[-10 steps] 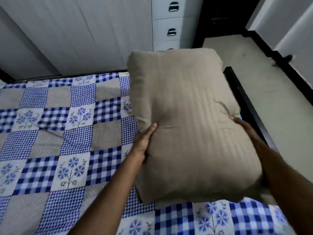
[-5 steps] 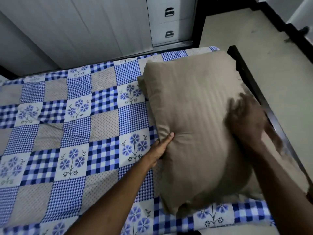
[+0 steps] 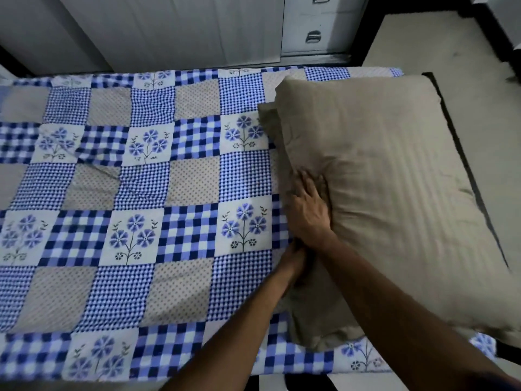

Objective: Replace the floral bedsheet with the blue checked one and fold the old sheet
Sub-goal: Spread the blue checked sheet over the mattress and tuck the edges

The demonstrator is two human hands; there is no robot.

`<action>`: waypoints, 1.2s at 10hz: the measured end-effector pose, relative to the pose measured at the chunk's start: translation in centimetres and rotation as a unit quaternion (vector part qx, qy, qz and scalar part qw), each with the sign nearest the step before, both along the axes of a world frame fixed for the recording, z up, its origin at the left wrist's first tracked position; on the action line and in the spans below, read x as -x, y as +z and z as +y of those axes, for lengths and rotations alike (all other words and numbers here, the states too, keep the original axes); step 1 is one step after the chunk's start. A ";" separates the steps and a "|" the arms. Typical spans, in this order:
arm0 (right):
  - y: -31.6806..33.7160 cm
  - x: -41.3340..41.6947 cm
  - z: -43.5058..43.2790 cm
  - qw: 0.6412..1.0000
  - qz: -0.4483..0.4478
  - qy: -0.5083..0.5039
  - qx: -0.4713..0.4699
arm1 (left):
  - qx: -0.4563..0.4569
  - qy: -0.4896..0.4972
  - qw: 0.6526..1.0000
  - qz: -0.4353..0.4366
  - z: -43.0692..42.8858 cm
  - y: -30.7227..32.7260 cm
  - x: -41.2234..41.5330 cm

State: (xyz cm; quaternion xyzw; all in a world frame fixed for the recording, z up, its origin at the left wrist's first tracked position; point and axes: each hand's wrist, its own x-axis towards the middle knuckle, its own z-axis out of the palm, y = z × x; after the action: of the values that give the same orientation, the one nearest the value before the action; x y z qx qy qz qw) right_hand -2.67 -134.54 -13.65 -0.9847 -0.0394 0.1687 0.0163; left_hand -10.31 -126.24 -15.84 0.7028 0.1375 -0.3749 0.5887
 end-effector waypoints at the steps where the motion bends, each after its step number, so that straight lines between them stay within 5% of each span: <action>1: -0.4 -0.2 -2.1 0.998 -0.047 -0.029 0.042 | 0.033 -0.032 0.999 0.005 -0.8 0.6 0.6; 2: -0.9 0.1 -3.1 0.996 -0.060 -0.032 0.050 | 0.107 0.008 0.994 0.023 -0.8 -0.1 0.6; 3: -1.1 0.1 -2.4 0.995 -0.077 -0.019 0.053 | 0.012 -0.060 0.994 -0.092 1.8 -2.1 0.5; 4: -0.7 0.4 -1.0 0.995 -0.080 -0.032 0.056 | -0.133 -0.104 0.956 -0.240 6.4 -5.2 0.6; 5: 0.2 0.3 0.6 0.991 -0.119 -0.064 0.004 | -0.275 -0.144 0.873 -0.377 11.5 -6.5 -0.1; 7: -3.9 0.5 6.4 0.978 -0.066 0.041 -0.194 | -0.476 -0.228 0.770 -0.359 20.6 -8.3 0.3; 8: -8.0 1.5 9.3 0.978 0.032 0.049 -0.199 | -0.496 -0.243 0.756 -0.351 23.1 -9.0 2.4; 12: -12.0 18.6 12.3 0.965 -0.017 0.228 -0.132 | -0.538 -0.180 0.745 -0.352 26.9 -10.1 21.3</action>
State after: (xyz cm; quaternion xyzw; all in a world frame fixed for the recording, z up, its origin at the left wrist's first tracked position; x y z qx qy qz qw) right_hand -21.24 -122.20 -25.68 -0.9417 -0.2847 0.1445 0.1063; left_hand -31.57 -99.33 -25.93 0.9967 -0.0296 -0.0637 0.0417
